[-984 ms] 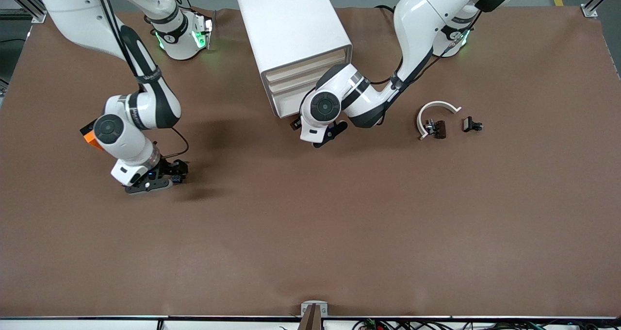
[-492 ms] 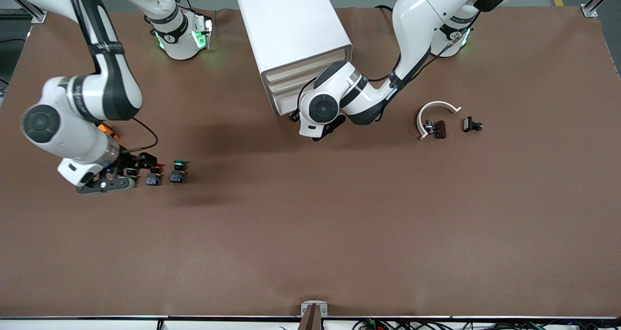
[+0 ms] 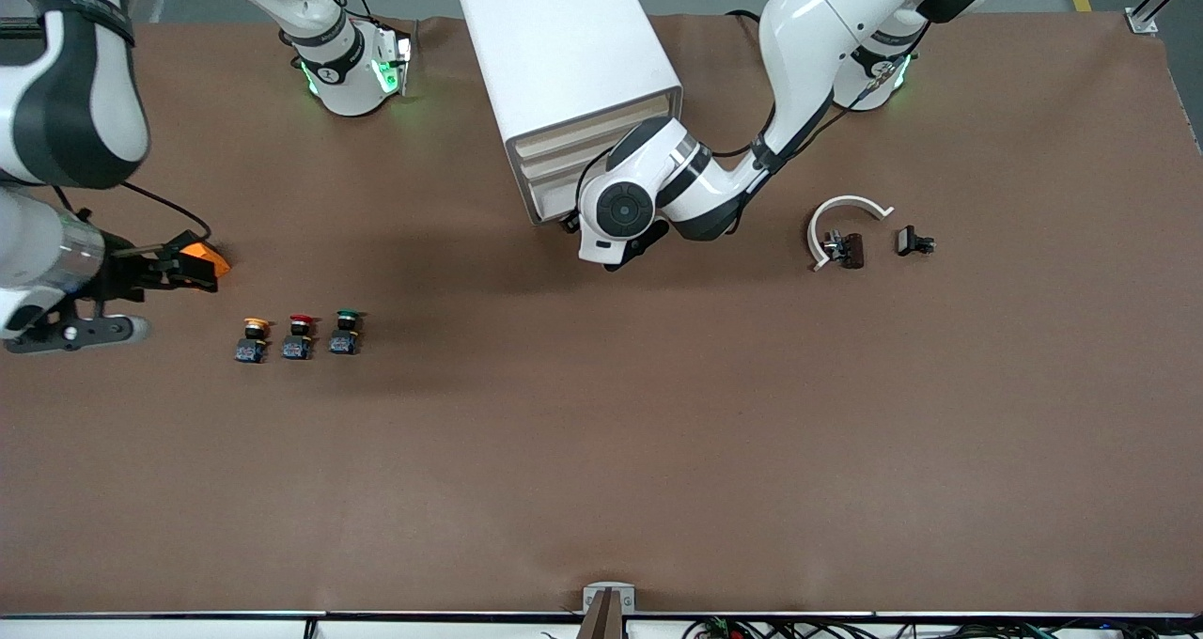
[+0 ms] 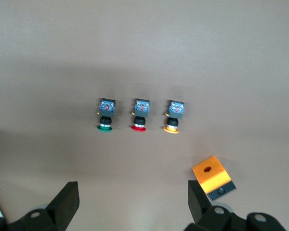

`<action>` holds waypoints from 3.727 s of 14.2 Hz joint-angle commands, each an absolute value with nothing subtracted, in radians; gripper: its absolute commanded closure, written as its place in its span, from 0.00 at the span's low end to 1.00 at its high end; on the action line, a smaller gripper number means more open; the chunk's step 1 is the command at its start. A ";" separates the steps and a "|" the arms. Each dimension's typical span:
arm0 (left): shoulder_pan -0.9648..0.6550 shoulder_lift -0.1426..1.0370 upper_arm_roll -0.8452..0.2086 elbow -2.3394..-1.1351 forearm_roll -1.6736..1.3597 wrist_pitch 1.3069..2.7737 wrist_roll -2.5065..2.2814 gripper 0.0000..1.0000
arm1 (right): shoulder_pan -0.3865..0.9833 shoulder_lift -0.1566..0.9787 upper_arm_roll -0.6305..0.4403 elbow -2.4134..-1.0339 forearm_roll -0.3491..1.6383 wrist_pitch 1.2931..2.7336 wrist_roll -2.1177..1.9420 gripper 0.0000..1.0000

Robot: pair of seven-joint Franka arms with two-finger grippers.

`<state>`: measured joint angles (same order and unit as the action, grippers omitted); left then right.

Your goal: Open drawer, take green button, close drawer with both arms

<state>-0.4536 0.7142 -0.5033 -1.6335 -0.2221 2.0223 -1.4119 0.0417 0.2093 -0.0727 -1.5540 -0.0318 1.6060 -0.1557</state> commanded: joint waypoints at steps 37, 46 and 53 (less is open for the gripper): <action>-0.149 0.557 -0.511 -1.522 0.035 1.844 -1.169 0.00 | -0.077 0.137 -0.075 -1.353 -0.023 1.312 -0.164 0.00; -0.044 0.341 -0.418 -1.523 0.034 1.537 -0.673 0.00 | -0.072 0.063 -0.069 -1.361 0.020 1.304 -0.167 0.00; -0.130 0.157 -0.164 -1.644 0.005 1.471 -0.350 0.00 | -0.037 -0.003 -0.077 -1.434 0.018 1.339 -0.170 0.00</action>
